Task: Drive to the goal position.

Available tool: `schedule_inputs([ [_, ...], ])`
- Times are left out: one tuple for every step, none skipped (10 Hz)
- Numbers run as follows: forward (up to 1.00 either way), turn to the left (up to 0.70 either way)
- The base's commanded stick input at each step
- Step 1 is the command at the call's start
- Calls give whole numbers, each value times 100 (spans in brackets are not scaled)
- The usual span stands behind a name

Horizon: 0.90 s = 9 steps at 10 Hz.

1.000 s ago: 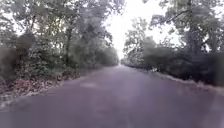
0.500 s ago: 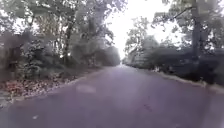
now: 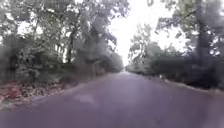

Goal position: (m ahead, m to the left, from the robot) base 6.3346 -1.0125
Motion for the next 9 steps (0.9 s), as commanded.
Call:
schedule_inputs([
  [100, 0],
  [100, 0],
  [100, 0],
  [100, 0],
  [100, 0],
  [100, 0],
  [100, 0],
  [100, 0],
  [100, 0],
])
